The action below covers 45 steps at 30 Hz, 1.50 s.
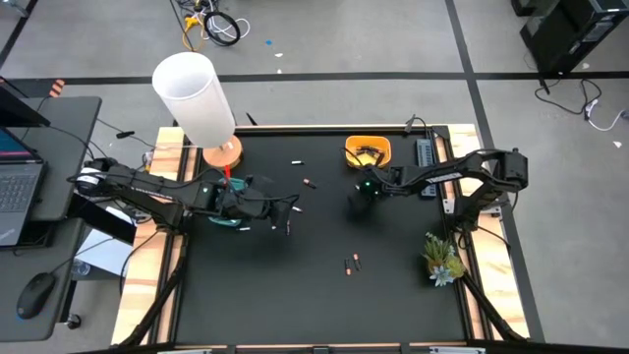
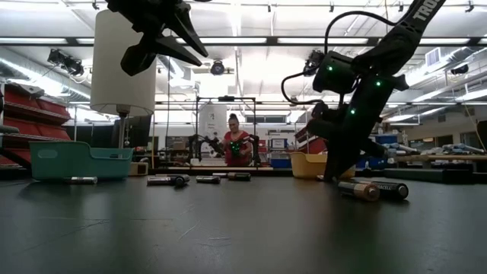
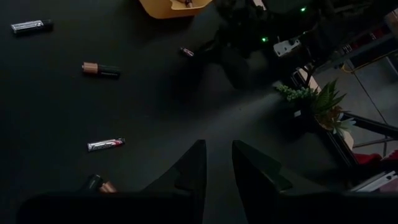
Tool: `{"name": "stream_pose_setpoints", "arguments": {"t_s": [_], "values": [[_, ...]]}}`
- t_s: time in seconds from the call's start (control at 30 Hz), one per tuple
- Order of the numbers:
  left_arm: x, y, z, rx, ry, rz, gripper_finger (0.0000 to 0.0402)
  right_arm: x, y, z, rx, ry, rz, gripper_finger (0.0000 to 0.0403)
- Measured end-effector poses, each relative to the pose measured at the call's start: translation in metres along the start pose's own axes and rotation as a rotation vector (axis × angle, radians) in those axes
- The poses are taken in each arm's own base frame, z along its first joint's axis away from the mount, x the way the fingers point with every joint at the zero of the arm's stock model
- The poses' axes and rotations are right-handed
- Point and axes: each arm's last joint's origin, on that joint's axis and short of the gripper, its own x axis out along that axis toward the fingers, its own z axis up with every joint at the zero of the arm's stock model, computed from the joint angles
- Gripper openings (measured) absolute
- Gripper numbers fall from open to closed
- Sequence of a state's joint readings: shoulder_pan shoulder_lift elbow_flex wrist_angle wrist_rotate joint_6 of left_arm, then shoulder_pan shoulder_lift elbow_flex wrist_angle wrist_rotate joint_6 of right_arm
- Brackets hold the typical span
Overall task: Sort batteries
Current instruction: Put the silver battery into the green bin
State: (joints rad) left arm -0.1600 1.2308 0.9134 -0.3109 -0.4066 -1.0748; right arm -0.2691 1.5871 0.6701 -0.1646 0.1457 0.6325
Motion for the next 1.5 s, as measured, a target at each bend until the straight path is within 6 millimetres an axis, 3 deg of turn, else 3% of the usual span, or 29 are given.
{"name": "stream_pose_setpoints", "arguments": {"t_s": [0.87, 1.5], "values": [[0.0, -0.002, -0.001, -0.019, 0.048, -0.046, 0.009, -0.009, 0.009, 0.002, -0.111, 0.016, 0.154, 0.002], [0.001, 0.0, 0.002, 0.02, -0.059, 0.015, 0.009, -0.017, 0.013, 0.005, -0.284, -0.014, 0.237, 0.002]]}}
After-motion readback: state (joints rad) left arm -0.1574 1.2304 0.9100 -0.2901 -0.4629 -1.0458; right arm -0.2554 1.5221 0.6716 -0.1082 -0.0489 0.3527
